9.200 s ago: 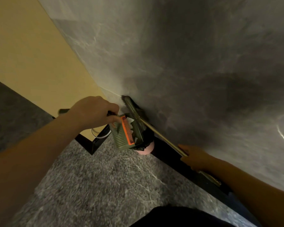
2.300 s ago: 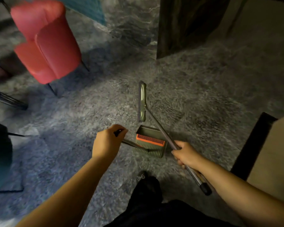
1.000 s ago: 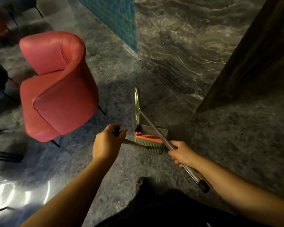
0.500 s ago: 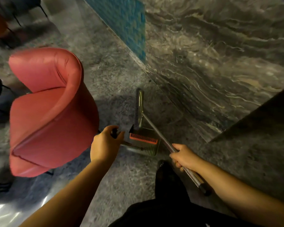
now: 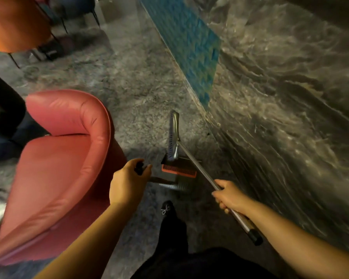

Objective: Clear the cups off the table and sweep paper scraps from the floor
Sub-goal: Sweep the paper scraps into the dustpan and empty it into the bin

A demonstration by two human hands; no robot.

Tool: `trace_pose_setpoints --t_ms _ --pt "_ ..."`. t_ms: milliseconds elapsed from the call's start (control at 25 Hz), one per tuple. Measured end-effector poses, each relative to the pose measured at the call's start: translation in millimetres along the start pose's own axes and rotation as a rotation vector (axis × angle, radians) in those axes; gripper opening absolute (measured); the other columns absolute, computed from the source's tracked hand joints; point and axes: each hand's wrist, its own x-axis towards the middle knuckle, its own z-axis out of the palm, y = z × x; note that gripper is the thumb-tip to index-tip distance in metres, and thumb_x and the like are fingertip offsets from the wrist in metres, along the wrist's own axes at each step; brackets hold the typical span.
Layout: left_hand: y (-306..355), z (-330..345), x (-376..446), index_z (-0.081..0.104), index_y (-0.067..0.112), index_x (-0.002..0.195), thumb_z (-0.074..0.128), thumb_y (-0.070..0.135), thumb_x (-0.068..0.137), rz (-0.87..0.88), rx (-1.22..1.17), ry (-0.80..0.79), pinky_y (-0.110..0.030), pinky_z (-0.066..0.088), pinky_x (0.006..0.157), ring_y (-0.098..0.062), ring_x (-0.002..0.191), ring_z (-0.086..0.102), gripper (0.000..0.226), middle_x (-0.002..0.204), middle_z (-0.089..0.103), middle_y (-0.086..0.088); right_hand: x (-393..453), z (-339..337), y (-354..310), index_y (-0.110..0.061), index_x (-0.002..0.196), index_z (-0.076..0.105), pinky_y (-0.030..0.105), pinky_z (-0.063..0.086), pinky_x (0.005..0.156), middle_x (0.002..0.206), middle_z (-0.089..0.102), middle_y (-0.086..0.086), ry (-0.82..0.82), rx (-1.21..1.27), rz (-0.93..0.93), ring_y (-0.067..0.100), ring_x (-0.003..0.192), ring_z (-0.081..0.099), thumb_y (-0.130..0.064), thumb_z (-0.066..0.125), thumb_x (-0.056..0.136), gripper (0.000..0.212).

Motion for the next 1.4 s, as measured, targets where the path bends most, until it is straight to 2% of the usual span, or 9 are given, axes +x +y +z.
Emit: trace_pose_setpoints --t_ms 240,360,600,840,1000,1200,1320,1400 --pt "18.6 33.6 175.0 0.065 0.032 0.116 0.063 0.058 0.078 -0.015 0.015 -0.061 -0.035 0.057 0.077 -0.017 0.087 0.07 0.046 0.096 0.074 0.006 126.8 -19.3 -127.9 -0.017 0.134 0.047 0.018 0.032 0.034 0.059 0.045 0.006 0.02 -0.045 0.0 0.01 0.038 0.038 -0.002 0.047 0.093 0.043" --pt "30.9 37.2 257.1 0.064 0.034 0.117 0.061 0.061 0.078 -0.004 0.054 -0.058 -0.031 0.055 0.078 -0.016 0.093 0.069 0.048 0.097 0.074 0.007 181.8 -29.5 -194.0 -0.015 0.14 0.042 0.018 0.034 0.034 0.061 0.049 0.007 0.021 -0.038 0.005 0.011 0.039 0.04 -0.005 0.049 0.094 0.048" --pt "55.9 57.9 422.9 0.065 0.031 0.116 0.064 0.057 0.081 -0.052 0.083 -0.028 -0.032 0.053 0.078 -0.019 0.095 0.068 0.043 0.099 0.074 0.005 306.3 -57.8 -317.7 -0.007 0.138 0.042 0.016 0.032 0.033 0.061 0.047 0.009 0.006 -0.012 0.009 0.012 0.037 0.038 -0.002 0.047 0.094 0.045" --pt "90.4 86.0 590.0 0.065 0.027 0.117 0.065 0.053 0.083 -0.147 0.046 0.054 -0.033 0.058 0.067 -0.011 0.079 0.066 0.043 0.096 0.073 0.005 459.3 -97.4 -455.5 -0.003 0.122 0.051 0.015 0.029 0.034 0.059 0.044 0.009 -0.045 -0.039 -0.028 0.009 0.033 0.035 0.0 0.046 0.093 0.029" --pt "112.1 80.8 704.1 0.066 0.026 0.117 0.067 0.053 0.082 -0.184 0.055 0.122 -0.035 0.058 0.072 -0.015 0.085 0.068 0.044 0.096 0.073 0.004 530.2 -111.5 -561.8 -0.005 0.127 0.05 0.017 0.03 0.036 0.061 0.045 0.01 -0.087 -0.084 -0.048 0.012 0.039 0.037 -0.001 0.047 0.093 0.034" --pt "112.2 80.7 836.5 0.066 0.027 0.116 0.067 0.054 0.082 -0.183 0.06 0.173 -0.024 0.049 0.066 -0.014 0.085 0.067 0.043 0.096 0.073 0.004 618.2 -99.1 -679.0 -0.004 0.132 0.046 0.017 0.031 0.034 0.061 0.046 0.009 -0.112 -0.104 -0.091 0.012 0.042 0.039 -0.002 0.048 0.094 0.039" --pt "102.0 78.0 932.0 0.066 0.029 0.115 0.066 0.056 0.081 -0.171 0.058 0.164 -0.023 0.045 0.065 -0.013 0.084 0.067 0.043 0.097 0.073 0.006 673.9 -80.0 -744.2 -0.006 0.133 0.046 0.016 0.03 0.033 0.061 0.046 0.009 -0.1 -0.098 -0.099 0.013 0.041 0.039 -0.002 0.048 0.094 0.039" --pt "95.8 71.6 1002.2 0.066 0.031 0.115 0.066 0.057 0.081 -0.178 0.044 0.157 -0.024 0.049 0.065 -0.013 0.081 0.067 0.043 0.096 0.073 0.006 712.9 -67.6 -795.4 -0.007 0.133 0.046 0.016 0.03 0.034 0.062 0.047 0.009 -0.103 -0.097 -0.089 0.014 0.042 0.038 -0.002 0.048 0.094 0.039"
